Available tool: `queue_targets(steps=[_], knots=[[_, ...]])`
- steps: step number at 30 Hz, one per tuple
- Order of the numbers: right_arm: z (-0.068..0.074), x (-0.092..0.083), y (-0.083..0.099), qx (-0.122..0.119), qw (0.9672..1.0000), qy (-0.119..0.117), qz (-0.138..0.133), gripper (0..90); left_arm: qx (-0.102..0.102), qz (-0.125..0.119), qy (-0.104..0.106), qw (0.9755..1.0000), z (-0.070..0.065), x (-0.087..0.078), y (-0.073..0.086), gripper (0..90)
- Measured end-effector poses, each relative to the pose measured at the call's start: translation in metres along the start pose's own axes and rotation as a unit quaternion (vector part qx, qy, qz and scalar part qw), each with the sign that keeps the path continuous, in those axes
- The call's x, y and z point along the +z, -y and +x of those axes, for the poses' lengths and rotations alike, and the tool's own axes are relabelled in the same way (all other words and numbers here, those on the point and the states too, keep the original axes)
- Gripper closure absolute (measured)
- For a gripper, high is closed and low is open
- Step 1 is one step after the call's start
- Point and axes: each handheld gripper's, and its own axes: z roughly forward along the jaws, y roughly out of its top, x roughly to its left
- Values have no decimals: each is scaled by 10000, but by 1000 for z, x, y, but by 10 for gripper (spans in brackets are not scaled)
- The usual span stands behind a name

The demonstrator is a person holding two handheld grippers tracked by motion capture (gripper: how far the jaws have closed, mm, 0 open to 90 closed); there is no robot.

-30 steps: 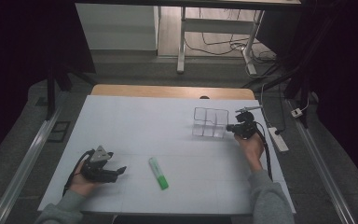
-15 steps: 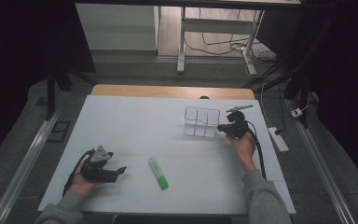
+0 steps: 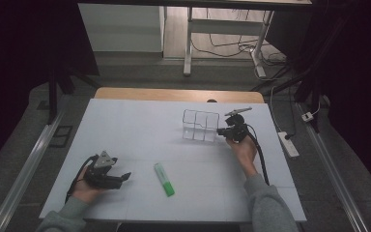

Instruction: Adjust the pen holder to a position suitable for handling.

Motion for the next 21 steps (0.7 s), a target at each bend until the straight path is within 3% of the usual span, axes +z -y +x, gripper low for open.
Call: queue_targets(steps=[21], knots=[[27,27,-25,-266,9992,-238,-174,896,-4,37,1,10000,0,1,0,209]])
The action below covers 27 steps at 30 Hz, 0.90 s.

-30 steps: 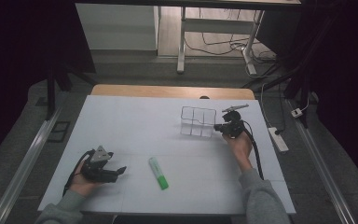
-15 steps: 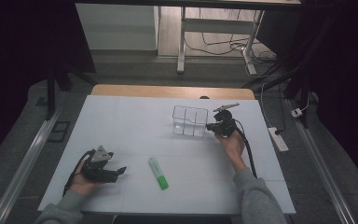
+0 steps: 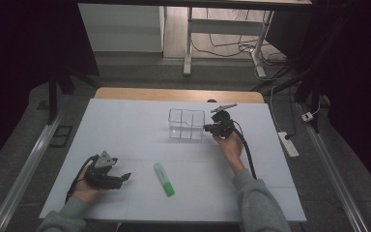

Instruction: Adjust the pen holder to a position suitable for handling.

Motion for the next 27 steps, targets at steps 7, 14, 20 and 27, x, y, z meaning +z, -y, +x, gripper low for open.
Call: queue_targets(steps=[7,14,20,27], knots=[[4,4,-2,-36,10000,-26,7,895,3,8,4,10000,0,0,0,209],[2,-3,-1,-62,9999,-79,-6,896,-8,5,-17,10000,0,0,0,209],[5,-19,8,-69,10000,-10,-60,896,3,6,-14,10000,1,0,1,209],[10,-36,27,-146,9998,62,-84,896,16,-4,-14,10000,0,-1,0,210]])
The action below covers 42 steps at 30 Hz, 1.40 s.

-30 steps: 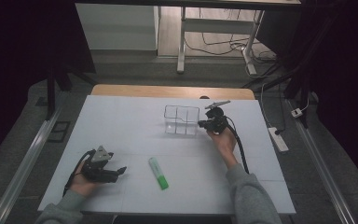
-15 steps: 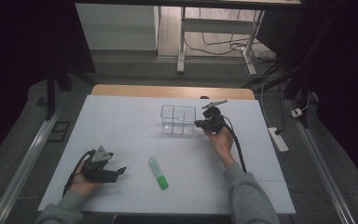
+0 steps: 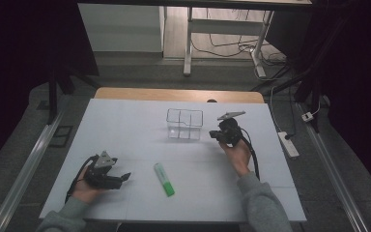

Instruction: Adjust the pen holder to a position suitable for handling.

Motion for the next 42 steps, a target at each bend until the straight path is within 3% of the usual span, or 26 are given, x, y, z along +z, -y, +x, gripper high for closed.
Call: queue_targets(steps=[7,14,19,23,28,31,39,42], knots=[[9,-29,27,-196,9998,-6,-42,895,0,5,-2,10000,0,0,0,210],[11,-52,59,-170,9998,-74,-73,895,-2,4,-9,10000,0,0,0,210],[11,-63,71,-69,9999,-103,-104,890,-1,5,-10,10000,0,0,0,210],[13,-71,81,-65,9998,-88,-138,801,6,7,-8,10000,0,1,0,210],[14,-81,91,-45,9993,-131,-348,571,15,7,-6,10000,0,1,0,210],[15,-88,99,-81,9990,-161,-412,489,14,3,-5,10000,1,1,0,210],[21,-92,106,-308,9984,-274,-380,441,79,-27,53,10000,1,1,-2,210],[21,-92,107,-352,9982,-291,-381,432,199,-72,129,9997,3,0,-5,218]])
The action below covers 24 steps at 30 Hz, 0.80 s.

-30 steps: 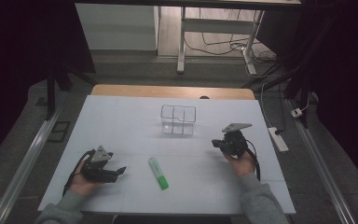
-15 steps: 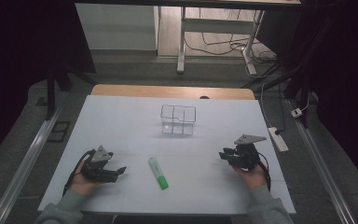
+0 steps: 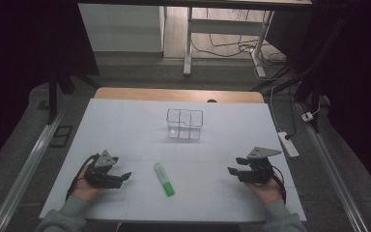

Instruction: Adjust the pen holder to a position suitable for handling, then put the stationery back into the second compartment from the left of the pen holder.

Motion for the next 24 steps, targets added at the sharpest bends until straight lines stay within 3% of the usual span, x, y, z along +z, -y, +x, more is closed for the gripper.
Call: queue_targets(steps=[6,14,24], knots=[[-3,-1,2,15,10000,-32,-13,423,324,-48,171,9993,-1,-2,-11,246],[-4,-1,3,14,10000,-33,29,420,748,80,380,9964,-10,3,-22,247],[1,-1,1,-122,9999,-90,22,429,820,148,385,9958,-9,10,-27,246]])
